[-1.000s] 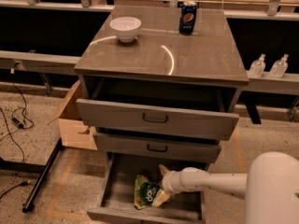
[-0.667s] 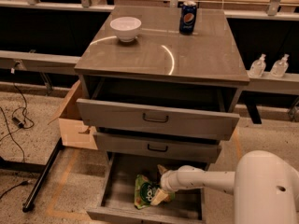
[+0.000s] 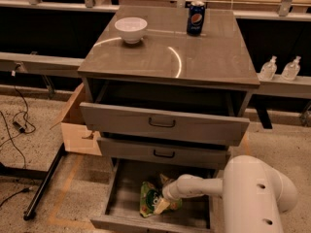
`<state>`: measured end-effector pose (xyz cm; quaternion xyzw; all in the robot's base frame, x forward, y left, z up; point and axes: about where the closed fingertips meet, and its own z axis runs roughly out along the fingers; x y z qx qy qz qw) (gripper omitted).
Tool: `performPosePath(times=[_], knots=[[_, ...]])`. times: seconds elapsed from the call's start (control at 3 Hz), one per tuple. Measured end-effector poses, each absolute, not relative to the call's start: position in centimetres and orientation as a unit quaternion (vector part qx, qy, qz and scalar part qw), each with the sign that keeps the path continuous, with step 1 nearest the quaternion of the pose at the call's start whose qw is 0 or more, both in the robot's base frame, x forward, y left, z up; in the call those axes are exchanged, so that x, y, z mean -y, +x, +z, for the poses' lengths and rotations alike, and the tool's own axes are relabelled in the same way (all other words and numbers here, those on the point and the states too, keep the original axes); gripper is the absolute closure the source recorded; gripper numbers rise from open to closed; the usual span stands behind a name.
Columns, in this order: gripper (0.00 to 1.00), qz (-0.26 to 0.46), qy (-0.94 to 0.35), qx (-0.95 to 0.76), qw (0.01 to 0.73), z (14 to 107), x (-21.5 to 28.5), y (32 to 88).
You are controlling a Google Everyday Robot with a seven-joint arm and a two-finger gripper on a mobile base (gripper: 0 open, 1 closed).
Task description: Pick green rice chip bag from bottom drawer and place on counter
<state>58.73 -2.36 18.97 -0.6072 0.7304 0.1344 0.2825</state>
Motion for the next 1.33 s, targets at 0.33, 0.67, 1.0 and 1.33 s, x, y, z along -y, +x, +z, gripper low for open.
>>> performPosePath(times=[0.33,0.67,1.0,1.33], knots=[[0.00,0.134,-0.613,-0.730,0.272,16.5,1.8,58.7],[0.16,0.139,-0.620,-0.725,0.268,14.8,1.0,58.7],[0.39,0.147,-0.628,-0.718,0.263,13.8,0.3,58.6],[0.62,0.155,-0.636,-0.710,0.261,13.5,-0.3,58.3]])
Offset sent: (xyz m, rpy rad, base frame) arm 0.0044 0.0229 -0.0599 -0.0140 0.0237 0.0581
